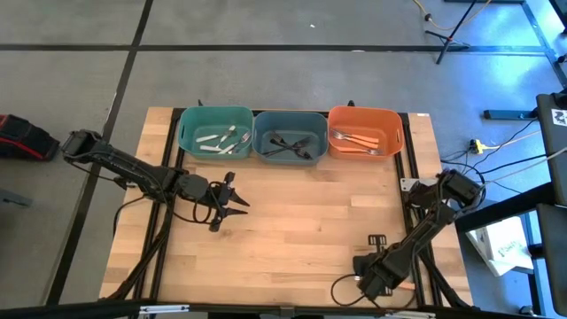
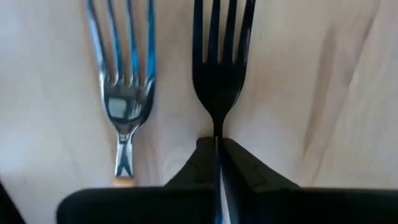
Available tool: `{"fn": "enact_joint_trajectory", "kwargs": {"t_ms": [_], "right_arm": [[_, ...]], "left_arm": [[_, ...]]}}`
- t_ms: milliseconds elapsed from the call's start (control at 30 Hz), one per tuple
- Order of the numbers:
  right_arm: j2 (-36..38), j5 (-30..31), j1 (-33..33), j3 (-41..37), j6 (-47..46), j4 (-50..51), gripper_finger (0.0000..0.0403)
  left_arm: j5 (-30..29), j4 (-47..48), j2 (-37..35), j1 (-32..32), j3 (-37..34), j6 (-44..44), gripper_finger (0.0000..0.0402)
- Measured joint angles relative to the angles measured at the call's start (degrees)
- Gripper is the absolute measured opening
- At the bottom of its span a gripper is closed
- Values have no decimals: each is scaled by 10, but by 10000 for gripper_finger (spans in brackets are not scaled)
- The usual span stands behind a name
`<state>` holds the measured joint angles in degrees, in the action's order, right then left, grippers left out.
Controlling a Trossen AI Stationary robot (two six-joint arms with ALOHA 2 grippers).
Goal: Sort silverware by color (type)
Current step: Put the black fork into the blue bin
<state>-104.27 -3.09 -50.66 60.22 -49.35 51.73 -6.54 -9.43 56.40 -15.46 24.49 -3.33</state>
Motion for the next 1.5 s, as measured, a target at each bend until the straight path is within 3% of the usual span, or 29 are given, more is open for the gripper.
{"fn": "enact_joint_trajectory", "kwargs": {"t_ms": [400,600,833,1167,1500], "right_arm": [[0,8,63,14,14,11,1],[34,133,113,27,13,19,0],[81,208,194,53,50,19,0],[84,287,324,136,191,-5,0],[84,295,418,160,349,-168,0]], "left_arm": [[0,0,0,0,0,-2,103],[0,0,0,0,0,-2,103],[0,0,0,0,0,-8,103],[0,0,0,0,0,-8,103],[0,0,0,0,0,-8,103]]}}
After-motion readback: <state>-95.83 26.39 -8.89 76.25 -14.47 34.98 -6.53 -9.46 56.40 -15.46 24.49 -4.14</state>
